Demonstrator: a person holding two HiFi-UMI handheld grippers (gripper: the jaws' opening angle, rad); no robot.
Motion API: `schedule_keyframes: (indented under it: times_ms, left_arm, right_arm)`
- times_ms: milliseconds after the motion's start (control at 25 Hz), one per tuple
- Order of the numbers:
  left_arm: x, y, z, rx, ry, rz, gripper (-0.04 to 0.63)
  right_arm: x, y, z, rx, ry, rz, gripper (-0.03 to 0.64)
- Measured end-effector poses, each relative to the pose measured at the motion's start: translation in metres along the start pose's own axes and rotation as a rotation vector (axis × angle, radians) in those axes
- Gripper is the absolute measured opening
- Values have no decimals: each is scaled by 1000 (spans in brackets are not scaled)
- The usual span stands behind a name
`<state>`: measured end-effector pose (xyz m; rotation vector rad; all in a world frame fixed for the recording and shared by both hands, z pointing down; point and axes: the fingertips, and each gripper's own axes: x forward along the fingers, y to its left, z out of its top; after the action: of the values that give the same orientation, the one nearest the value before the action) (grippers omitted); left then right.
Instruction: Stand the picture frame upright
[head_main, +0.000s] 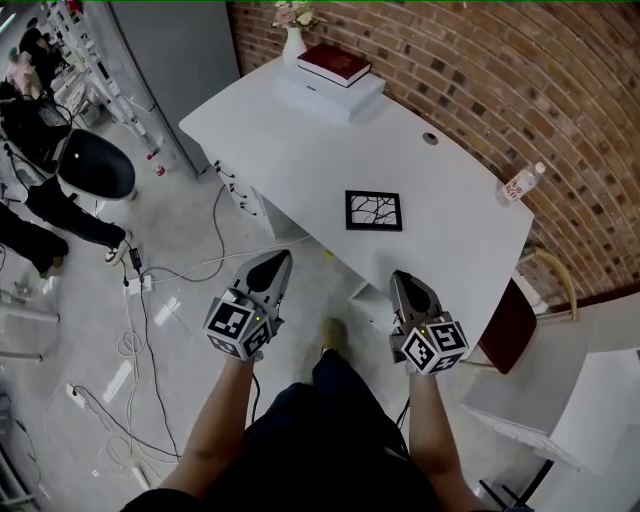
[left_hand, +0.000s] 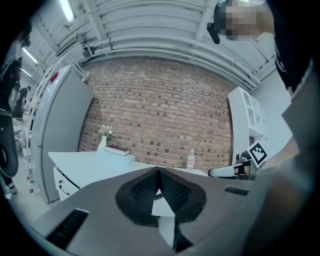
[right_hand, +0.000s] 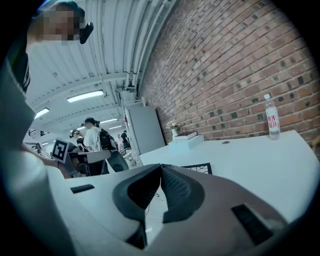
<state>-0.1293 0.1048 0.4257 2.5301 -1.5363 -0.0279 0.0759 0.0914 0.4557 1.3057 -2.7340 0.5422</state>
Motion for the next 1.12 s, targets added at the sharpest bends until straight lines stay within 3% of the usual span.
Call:
schedule_keyframes:
  times_ms: [1040, 1120]
  left_arm:
    - [149, 58, -24, -17, 88, -39, 5]
    - [158, 60, -26, -12, 95, -44, 4]
  right_arm:
    - [125, -134, -15, 64, 214, -138, 21]
    - [131, -142, -19, 79, 237, -144, 61]
